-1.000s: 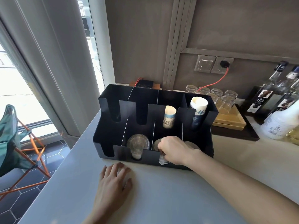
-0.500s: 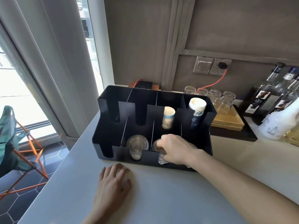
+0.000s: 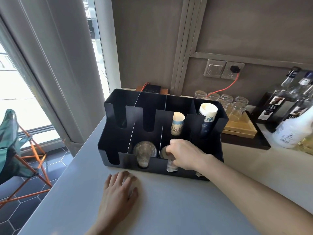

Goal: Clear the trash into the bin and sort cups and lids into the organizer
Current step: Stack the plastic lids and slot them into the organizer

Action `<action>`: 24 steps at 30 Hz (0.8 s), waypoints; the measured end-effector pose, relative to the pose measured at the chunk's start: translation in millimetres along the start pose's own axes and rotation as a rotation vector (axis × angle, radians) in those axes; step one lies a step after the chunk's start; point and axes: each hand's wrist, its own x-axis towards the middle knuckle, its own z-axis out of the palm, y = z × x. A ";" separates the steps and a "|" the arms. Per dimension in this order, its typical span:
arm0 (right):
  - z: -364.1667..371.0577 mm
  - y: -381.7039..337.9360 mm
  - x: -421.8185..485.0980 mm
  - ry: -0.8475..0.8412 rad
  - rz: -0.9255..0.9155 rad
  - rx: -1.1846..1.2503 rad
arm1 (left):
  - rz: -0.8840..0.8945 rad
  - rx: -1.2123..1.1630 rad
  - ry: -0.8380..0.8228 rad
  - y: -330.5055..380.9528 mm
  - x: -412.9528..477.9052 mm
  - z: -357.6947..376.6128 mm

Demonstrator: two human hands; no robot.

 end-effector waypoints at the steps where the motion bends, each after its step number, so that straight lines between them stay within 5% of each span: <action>1: -0.2 -0.4 0.5 0.003 -0.007 0.003 | 0.003 0.001 0.003 -0.2 0.0 0.4; 15: -8.7 -2.0 -7.5 0.056 -0.008 0.078 | -0.005 -0.004 -0.010 -0.7 0.6 1.2; 24: -25.9 31.1 -57.3 0.517 0.184 0.295 | -0.009 -0.004 -0.016 2.0 0.1 -1.4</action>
